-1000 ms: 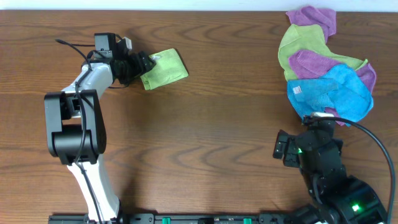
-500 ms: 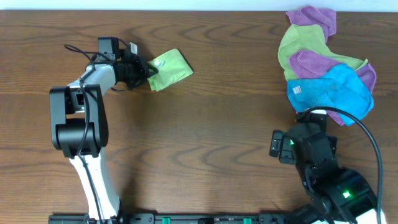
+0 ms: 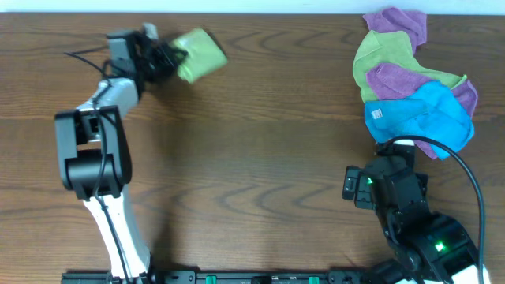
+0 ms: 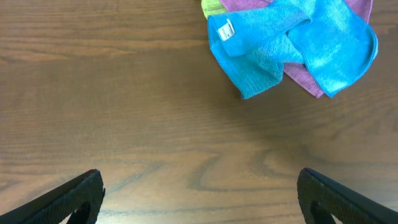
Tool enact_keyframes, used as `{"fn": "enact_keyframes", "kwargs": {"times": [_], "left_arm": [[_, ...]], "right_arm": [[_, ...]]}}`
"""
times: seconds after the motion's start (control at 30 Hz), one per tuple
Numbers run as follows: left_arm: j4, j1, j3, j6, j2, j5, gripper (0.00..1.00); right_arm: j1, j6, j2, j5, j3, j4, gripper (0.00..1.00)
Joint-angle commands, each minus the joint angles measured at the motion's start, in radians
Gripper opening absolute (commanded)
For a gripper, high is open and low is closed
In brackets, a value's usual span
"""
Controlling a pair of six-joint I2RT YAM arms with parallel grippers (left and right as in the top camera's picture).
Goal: Fold the cloth
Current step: 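Grasp the folded green cloth with left gripper and lift it, then carry the folded cloth leftward with left gripper to the top-left corner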
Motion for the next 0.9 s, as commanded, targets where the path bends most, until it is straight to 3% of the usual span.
{"fn": "enact_keyframes", "kwargs": {"times": [0.0,0.33,0.5,0.63,0.87], "left_arm": [[0.031,0.085,0.097,-0.121,0.012,-0.08,0.06],[0.044,0.252,0.154,-0.212,0.012,-0.236,0.06],[0.162,0.288,0.155,-0.298,0.034,-0.291,0.05],[0.228,0.301,0.208,-0.4,0.117,-0.259,0.06],[0.253,0.301,0.344,-0.458,0.256,-0.215,0.06]], "right_arm": [[-0.008,-0.003,-0.003,0.008,-0.001,0.0,0.99],[-0.009,0.034,-0.002,0.007,-0.001,0.004,0.99],[-0.01,0.062,-0.002,-0.017,-0.001,0.005,0.99],[-0.015,0.085,-0.002,-0.038,0.0,0.008,0.99],[-0.016,0.107,-0.002,-0.088,0.0,0.009,0.99]]}}
